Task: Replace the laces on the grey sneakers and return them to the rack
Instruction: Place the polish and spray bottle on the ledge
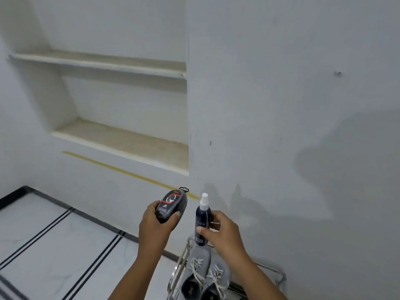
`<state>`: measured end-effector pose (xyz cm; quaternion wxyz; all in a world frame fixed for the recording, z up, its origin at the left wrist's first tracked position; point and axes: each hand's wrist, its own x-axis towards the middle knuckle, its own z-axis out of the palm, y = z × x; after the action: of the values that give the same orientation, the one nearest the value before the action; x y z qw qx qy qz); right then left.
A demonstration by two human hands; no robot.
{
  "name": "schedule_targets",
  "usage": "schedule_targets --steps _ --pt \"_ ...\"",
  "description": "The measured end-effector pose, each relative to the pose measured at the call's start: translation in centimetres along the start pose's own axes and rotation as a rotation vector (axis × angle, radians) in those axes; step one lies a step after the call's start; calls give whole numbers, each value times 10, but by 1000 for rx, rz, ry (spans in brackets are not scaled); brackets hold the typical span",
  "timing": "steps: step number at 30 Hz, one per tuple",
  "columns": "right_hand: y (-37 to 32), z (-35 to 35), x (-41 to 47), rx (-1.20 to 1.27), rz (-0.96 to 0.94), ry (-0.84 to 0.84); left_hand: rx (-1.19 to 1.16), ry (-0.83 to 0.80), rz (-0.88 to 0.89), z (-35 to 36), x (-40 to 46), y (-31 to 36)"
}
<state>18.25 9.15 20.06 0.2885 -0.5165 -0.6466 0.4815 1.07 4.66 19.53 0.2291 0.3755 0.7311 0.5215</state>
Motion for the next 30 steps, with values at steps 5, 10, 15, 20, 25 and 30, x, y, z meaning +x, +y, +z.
schedule_targets --steps 5,10,15,20,25,30 --pt "-22 26 33 8 -32 -15 -9 39 1 -21 42 -4" --pt "-50 71 117 37 -59 15 -7 23 31 -26 145 -19" --pt "-74 114 206 41 -43 148 18 -28 34 -16 249 -34" --pt "-83 144 281 -28 -52 302 35 -77 32 14 329 -48" --pt "-74 149 325 -60 -21 475 57 -115 31 53 372 -52" --pt "-60 143 350 -103 29 524 125 -163 100 80 385 -59"
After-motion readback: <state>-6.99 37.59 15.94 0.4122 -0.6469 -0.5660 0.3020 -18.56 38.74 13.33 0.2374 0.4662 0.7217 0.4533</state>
